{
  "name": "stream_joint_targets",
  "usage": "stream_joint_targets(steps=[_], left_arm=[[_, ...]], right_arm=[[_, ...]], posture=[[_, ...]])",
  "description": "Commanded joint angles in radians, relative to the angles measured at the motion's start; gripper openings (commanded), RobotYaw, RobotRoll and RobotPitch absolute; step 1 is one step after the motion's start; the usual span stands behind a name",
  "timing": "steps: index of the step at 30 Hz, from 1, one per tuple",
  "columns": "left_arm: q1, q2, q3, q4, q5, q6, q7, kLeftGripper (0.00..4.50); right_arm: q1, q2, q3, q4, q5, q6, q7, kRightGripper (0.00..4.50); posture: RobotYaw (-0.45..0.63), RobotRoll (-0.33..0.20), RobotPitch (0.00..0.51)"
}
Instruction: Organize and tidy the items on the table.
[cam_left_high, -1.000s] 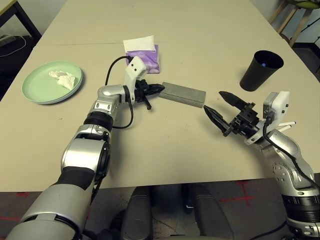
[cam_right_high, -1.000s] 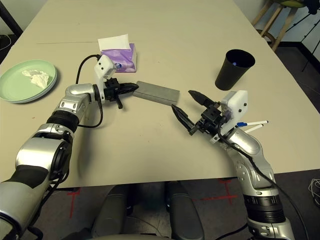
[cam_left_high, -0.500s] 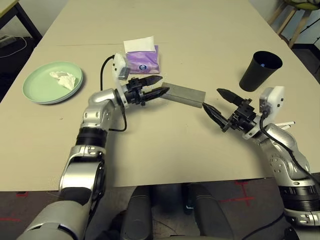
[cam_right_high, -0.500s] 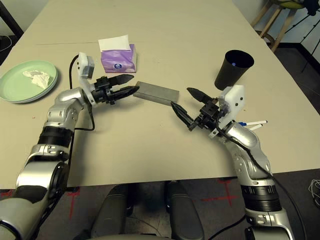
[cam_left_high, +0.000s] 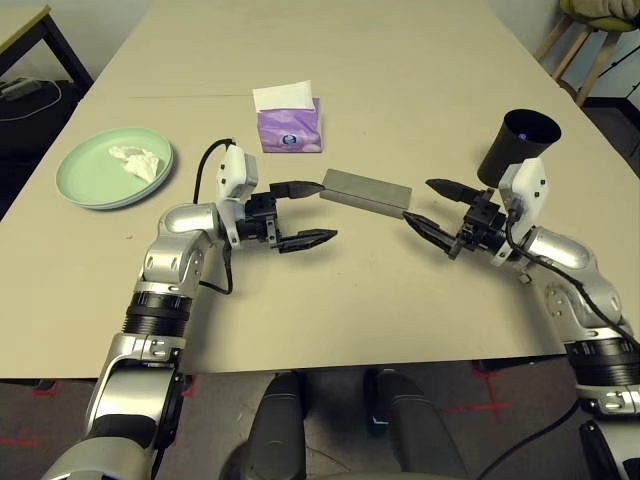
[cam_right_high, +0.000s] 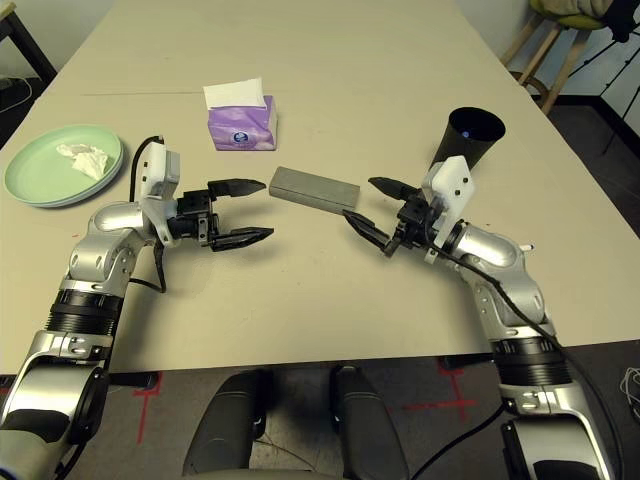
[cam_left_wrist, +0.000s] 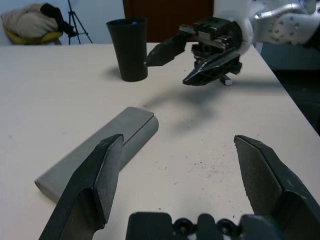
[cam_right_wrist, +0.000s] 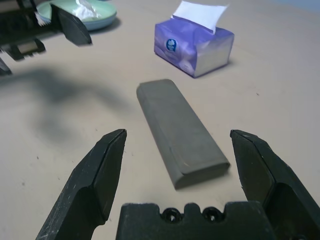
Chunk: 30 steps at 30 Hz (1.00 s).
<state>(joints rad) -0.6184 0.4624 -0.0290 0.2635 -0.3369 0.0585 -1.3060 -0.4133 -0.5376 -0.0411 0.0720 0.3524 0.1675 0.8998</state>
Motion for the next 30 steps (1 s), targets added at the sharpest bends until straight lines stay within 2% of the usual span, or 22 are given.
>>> stream_joint_targets(steps=[1,5,7,12,16,22,27,30], left_arm=[[0.017,0.004,-0.033,0.010,0.013,-0.041,-0.029,4.48],[0.026,0.001,-0.054,0.023,0.013,-0.068,-0.052,4.48],[0.021,-0.012,-0.056,0.024,0.006,-0.057,-0.038,4.48],[0.017,-0.022,-0.057,0.014,-0.002,-0.034,-0.028,4.48],[0.014,-0.026,-0.055,0.010,-0.005,-0.026,-0.012,4.48],[0.013,-0.027,-0.053,0.005,-0.004,-0.024,0.010,4.48],[0.013,-0.025,-0.052,0.006,-0.004,-0.023,0.022,4.48],[0.006,-0.023,-0.051,0.012,-0.004,-0.022,0.025,4.48]], right_arm=[[-0.006,-0.062,0.033,0.005,-0.038,0.026,0.049,4.50],[-0.016,-0.151,0.067,0.006,-0.073,0.066,0.112,4.50],[-0.027,-0.222,0.099,0.014,-0.085,0.075,0.205,4.50],[-0.067,-0.343,0.162,0.061,-0.122,0.018,0.404,4.50],[-0.130,-0.439,0.236,0.148,-0.209,-0.088,0.565,4.50],[-0.232,-0.489,0.342,0.344,-0.395,-0.373,0.656,4.50],[-0.307,-0.500,0.397,0.441,-0.470,-0.527,0.710,4.50],[-0.336,-0.540,0.450,0.462,-0.506,-0.590,0.715,4.50]], posture=[[0.15,0.000,0.110],[0.14,0.000,0.109],[0.13,0.000,0.111],[0.13,0.000,0.111],[0.14,0.000,0.111],[0.14,0.000,0.119],[0.14,0.000,0.124],[0.13,0.000,0.127]])
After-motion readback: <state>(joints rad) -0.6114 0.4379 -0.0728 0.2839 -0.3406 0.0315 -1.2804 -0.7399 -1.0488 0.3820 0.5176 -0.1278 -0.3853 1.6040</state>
